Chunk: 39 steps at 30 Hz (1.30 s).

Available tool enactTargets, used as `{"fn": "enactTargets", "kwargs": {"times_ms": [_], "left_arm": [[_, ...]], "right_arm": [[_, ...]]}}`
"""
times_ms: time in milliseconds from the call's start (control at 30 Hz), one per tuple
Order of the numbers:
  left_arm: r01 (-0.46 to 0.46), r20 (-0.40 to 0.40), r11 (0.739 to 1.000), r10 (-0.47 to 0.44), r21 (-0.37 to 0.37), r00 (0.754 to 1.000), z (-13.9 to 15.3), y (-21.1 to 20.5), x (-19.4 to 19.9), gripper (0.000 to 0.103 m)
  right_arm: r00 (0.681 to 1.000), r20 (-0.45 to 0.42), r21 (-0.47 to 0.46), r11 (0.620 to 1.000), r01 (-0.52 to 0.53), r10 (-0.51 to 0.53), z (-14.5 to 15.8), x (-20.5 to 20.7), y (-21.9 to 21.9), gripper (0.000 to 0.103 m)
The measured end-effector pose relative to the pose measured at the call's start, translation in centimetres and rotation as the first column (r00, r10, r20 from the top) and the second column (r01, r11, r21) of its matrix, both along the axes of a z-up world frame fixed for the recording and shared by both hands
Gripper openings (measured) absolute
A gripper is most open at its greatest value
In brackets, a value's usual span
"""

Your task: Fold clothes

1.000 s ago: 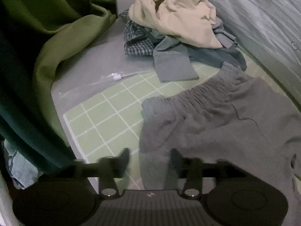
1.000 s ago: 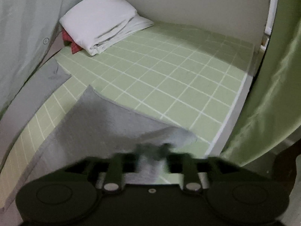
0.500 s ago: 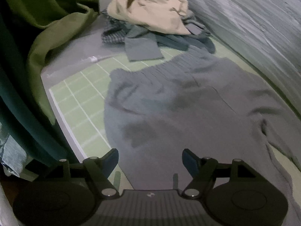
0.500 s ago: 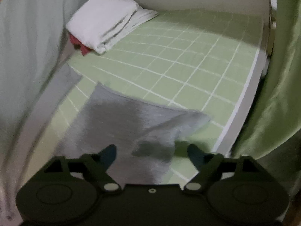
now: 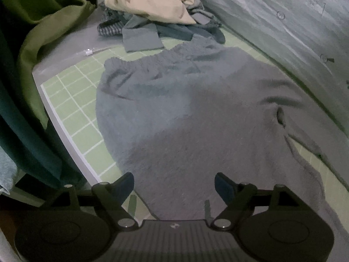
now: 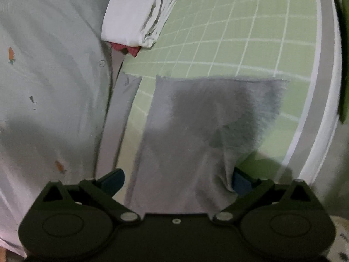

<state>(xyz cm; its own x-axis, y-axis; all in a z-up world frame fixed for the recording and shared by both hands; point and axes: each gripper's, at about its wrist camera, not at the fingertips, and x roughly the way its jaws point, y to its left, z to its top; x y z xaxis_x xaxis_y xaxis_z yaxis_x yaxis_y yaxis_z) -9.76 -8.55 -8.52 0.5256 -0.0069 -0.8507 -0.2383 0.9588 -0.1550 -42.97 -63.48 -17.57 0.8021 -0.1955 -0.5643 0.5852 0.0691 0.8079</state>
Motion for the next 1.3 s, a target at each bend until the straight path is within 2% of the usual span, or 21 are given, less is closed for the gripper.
{"fn": "enactTargets", "kwargs": {"times_ms": [200, 333, 500, 700, 767, 833, 867, 900, 967, 1000, 1033, 1067, 1100, 1167, 1300], "left_arm": [[-0.003, -0.015, 1.0, 0.003, 0.001, 1.0, -0.1, 2.4, 1.6, 0.084], [-0.06, -0.028, 0.998, 0.06, -0.005, 0.998, -0.4, 5.8, 3.4, 0.085], [-0.13, -0.055, 0.991, 0.128, -0.027, 0.99, -1.5, 9.3, 6.0, 0.085], [-0.155, -0.066, 0.985, 0.151, -0.069, 0.986, -2.9, 11.6, 9.3, 0.084], [-0.151, -0.05, 0.986, 0.148, -0.068, 0.988, -2.9, 11.7, 10.1, 0.083], [-0.154, -0.036, 0.986, 0.152, -0.07, 0.988, -2.9, 11.8, 10.7, 0.081], [-0.156, -0.029, 0.985, 0.154, -0.071, 0.988, -2.9, 11.8, 11.0, 0.077], [-0.157, -0.021, 0.985, 0.156, -0.072, 0.988, -2.9, 11.8, 11.2, 0.074], [-0.16, -0.007, 0.984, 0.16, -0.074, 0.987, -2.9, 11.8, 11.8, 0.06], [-0.164, -0.009, 0.983, 0.163, -0.082, 0.987, -2.9, 12.0, 12.1, 0.055], [-0.167, -0.012, 0.982, 0.167, -0.09, 0.986, -3.0, 12.2, 12.3, 0.042], [-0.17, -0.015, 0.98, 0.17, -0.098, 0.985, -3.0, 12.4, 12.6, 0.01], [-0.183, -0.014, 0.975, 0.183, -0.127, 0.983, -2.9, 12.8, 12.8, 0.003], [-0.209, -0.013, 0.96, 0.21, -0.187, 0.978, -2.8, 13.7, 13.1, 0.001], [-0.213, 0.074, 0.957, 0.231, -0.195, 0.97, 0.3, 14.3, 13.0, 0.001]], "right_arm": [[0.998, 0.02, 0.023, 0.998, 0.062, -0.063, 0.0, 0.1, 1.4, 0.103], [0.992, 0.005, 0.01, 0.992, 0.128, -0.128, 0.2, 0.3, 2.4, 0.103], [0.988, -0.067, -0.04, 0.99, 0.138, -0.14, 0.9, 1.5, 3.5, 0.103], [0.976, -0.137, -0.075, 0.984, 0.159, -0.168, 1.3, 2.6, 2.8, 0.102], [0.957, -0.206, -0.099, 0.978, 0.186, -0.203, 1.8, 2.9, 2.0, 0.095], [0.933, -0.272, -0.131, 0.969, 0.208, -0.237, 2.2, 3.2, 1.2, 0.08], [0.92, -0.298, -0.144, 0.965, 0.219, -0.253, 2.4, 3.3, 0.8, 0.075], [0.914, -0.309, -0.145, 0.963, 0.227, -0.262, 2.4, 3.3, 0.5, 0.066], [0.909, -0.312, -0.137, 0.96, 0.244, -0.275, 2.2, 3.2, -0.2, 0.05], [0.909, -0.306, -0.126, 0.959, 0.255, -0.282, 1.9, 3.2, -0.5, 0.031], [0.909, -0.3, -0.116, 0.957, 0.266, -0.289, 1.7, 3.1, -0.8, 0.009], [0.909, -0.295, -0.113, 0.955, 0.273, -0.295, 1.6, 3.0, -1.0, 0.005], [0.911, -0.284, -0.119, 0.953, 0.277, -0.301, 1.7, 3.0, -1.0, 0.003], [0.926, -0.228, -0.154, 0.95, 0.271, -0.301, 2.3, 3.1, -1.1, 0.002], [0.942, -0.156, -0.26, 0.932, 0.252, -0.298, 5.1, 3.5, -1.4, 0.002]]}}
